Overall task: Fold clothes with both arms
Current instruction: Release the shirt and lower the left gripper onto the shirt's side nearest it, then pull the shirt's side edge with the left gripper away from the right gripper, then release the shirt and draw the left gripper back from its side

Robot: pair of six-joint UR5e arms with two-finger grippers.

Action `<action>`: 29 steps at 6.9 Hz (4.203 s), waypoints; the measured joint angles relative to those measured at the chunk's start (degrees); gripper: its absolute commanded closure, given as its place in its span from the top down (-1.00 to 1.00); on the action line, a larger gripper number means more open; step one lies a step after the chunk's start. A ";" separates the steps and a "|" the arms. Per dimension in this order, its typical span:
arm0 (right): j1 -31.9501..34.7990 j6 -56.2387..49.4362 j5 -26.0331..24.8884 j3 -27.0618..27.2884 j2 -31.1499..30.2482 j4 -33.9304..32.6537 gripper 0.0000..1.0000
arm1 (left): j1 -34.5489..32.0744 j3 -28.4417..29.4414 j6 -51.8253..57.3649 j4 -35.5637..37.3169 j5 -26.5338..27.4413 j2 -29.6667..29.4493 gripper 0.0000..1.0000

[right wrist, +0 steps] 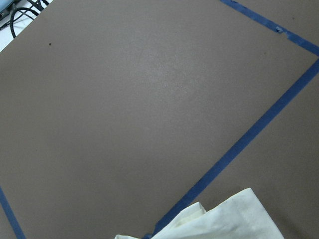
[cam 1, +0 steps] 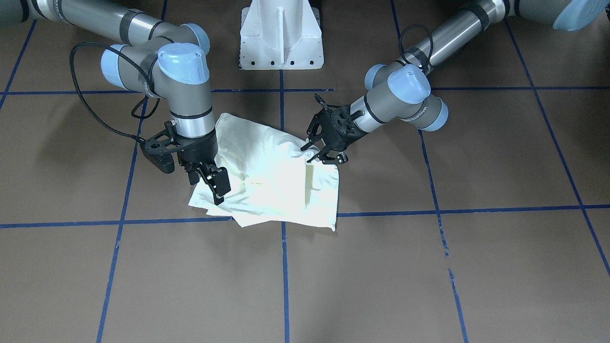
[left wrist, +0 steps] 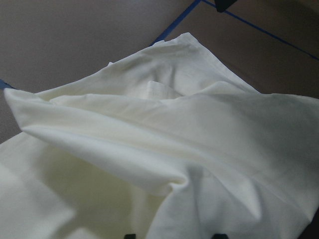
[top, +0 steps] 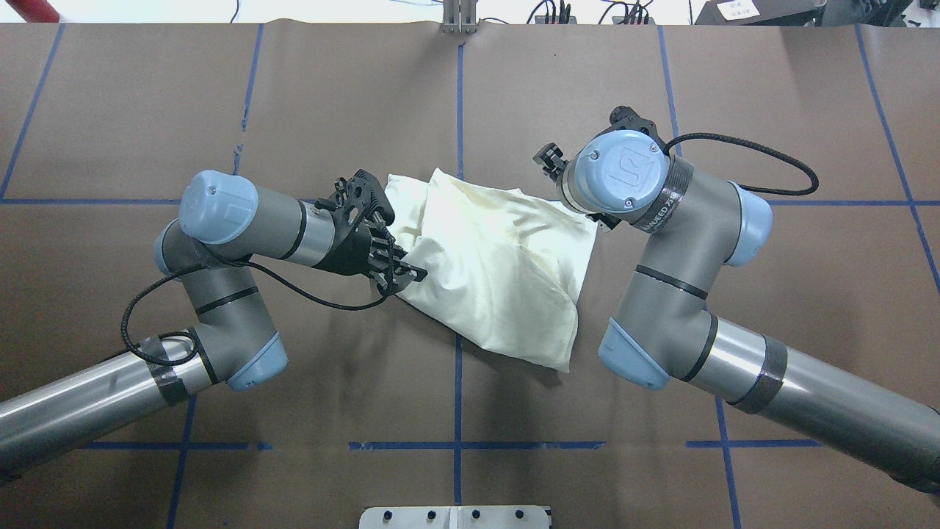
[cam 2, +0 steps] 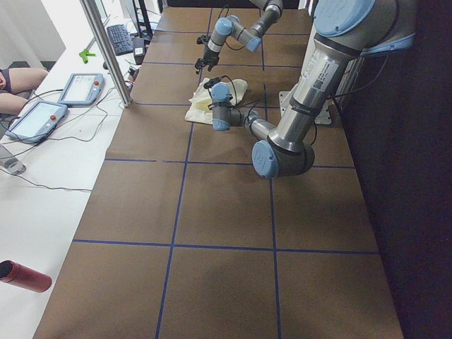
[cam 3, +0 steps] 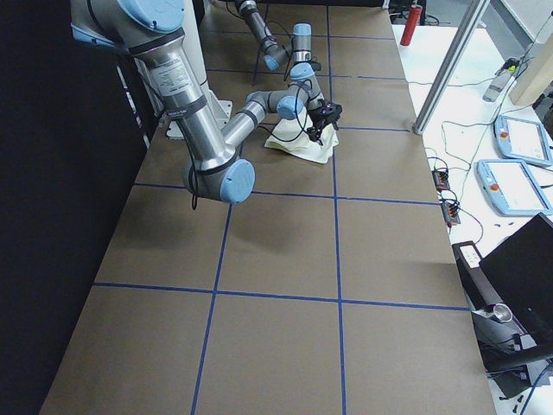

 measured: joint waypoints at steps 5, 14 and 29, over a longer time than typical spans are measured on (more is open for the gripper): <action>-0.08 0.13 -0.04 0.02 0.12 0.25 1.00 | -0.09 0.22 -20.78 -12.64 -1.02 5.90 -1.00; 0.23 -0.06 -0.10 -0.06 0.02 1.38 1.00 | 3.09 5.71 -53.97 -35.07 -0.65 9.23 -1.00; 0.27 0.02 0.29 0.02 -0.15 1.69 1.00 | -1.20 3.18 -54.81 -30.78 -2.34 9.76 1.00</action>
